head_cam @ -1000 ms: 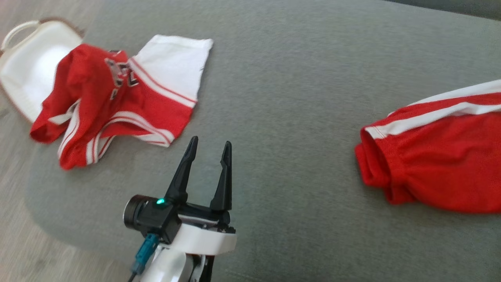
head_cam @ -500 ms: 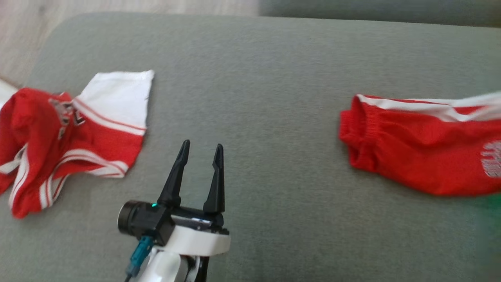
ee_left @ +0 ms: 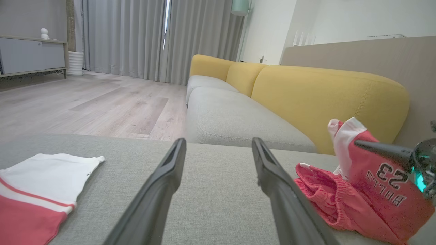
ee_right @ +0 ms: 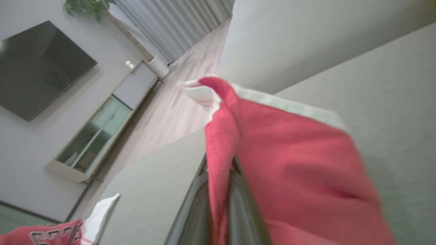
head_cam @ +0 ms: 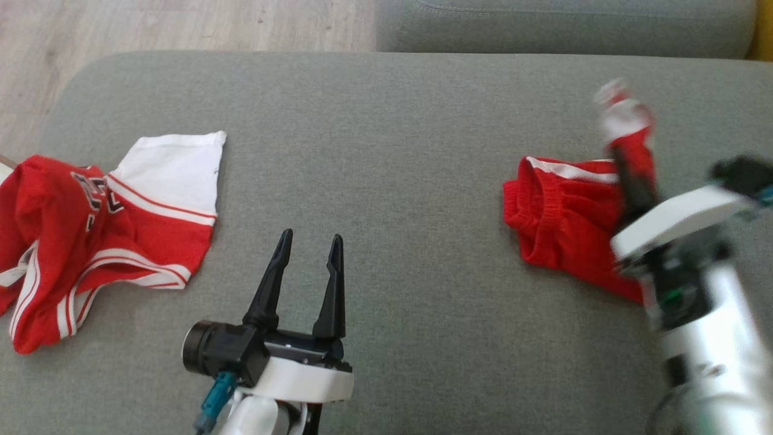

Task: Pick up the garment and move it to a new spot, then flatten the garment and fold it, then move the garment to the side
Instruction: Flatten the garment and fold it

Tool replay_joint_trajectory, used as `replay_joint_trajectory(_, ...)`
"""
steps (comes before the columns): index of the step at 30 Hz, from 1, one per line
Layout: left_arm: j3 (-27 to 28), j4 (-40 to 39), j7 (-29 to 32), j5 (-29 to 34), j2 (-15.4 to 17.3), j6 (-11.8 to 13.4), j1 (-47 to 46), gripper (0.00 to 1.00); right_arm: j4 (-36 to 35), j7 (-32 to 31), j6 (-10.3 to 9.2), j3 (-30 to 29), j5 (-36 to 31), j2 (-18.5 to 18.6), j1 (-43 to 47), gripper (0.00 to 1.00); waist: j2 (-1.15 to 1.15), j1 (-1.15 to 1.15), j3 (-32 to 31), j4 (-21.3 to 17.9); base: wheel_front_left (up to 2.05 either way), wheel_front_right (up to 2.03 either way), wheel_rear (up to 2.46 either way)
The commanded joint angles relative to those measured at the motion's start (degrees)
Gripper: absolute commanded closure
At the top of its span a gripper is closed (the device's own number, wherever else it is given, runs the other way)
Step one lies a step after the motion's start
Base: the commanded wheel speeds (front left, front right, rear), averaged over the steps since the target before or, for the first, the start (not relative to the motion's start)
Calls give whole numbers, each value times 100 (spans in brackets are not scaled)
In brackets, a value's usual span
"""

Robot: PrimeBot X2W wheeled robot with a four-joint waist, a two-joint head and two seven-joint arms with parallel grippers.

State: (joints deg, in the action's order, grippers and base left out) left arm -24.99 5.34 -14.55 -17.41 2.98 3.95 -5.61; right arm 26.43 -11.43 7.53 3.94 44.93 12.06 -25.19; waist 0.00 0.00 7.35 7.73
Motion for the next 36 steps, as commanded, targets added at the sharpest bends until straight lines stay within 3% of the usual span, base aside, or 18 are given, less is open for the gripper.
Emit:
replay_joint_trajectory(1, 200, -185, -45, -17, -10, -23, -82, 0, -302, -5, -4, 187, 25, -180, 11, 100, 0, 0, -25, 36, 0, 0, 0)
replay_joint_trajectory(2, 203, -194, -45, -14, -10, -27, -68, 0, -351, 24, -4, 258, 29, -348, 71, 100, 0, 0, -37, 49, 0, 0, 0)
replay_joint_trajectory(3, 195, -204, -45, -12, -10, -33, -40, 0, -326, 75, -4, 376, 51, -617, 167, 80, 0, 0, -69, 86, 0, 0, 0)
replay_joint_trajectory(4, 184, -204, -45, -11, -10, -34, -28, 0, -311, 120, -4, 444, 90, -712, 204, 0, 0, 0, -87, 109, 0, 0, 0)
replay_joint_trajectory(9, 190, -239, -45, 16, -10, -4, 34, 0, -655, 371, -4, 841, 508, -868, 405, 0, 0, 0, -173, 165, 0, 0, 0)
replay_joint_trajectory(12, 269, -276, -45, 30, -10, 21, 106, 0, -1033, 605, -4, 842, 516, -661, 613, 0, 0, 0, -246, 125, 0, 0, 0)
replay_joint_trajectory(18, 488, -393, -45, 20, -10, 132, 433, 0, -1726, 1441, -4, 889, -303, 212, 1502, 0, 0, 0, -538, -18, 0, 0, 0)
replay_joint_trajectory(24, 848, -525, -45, 115, -10, 420, 969, 0, -1798, 2432, -4, 859, -1111, 515, 2438, 0, 0, 0, -953, -211, 0, 0, 0)
replay_joint_trajectory(29, 1183, -583, -45, 546, -2, 488, 1460, 0, -1564, 2632, -4, 687, -2064, 363, 2924, 0, 0, 0, -1198, -329, 0, 0, 0)
replay_joint_trajectory(36, 1491, -733, -45, 828, -1, 475, 1942, 0, -1694, 2641, -4, 296, -2672, -126, 3201, 0, 0, 0, -1322, -371, 0, 0, 0)
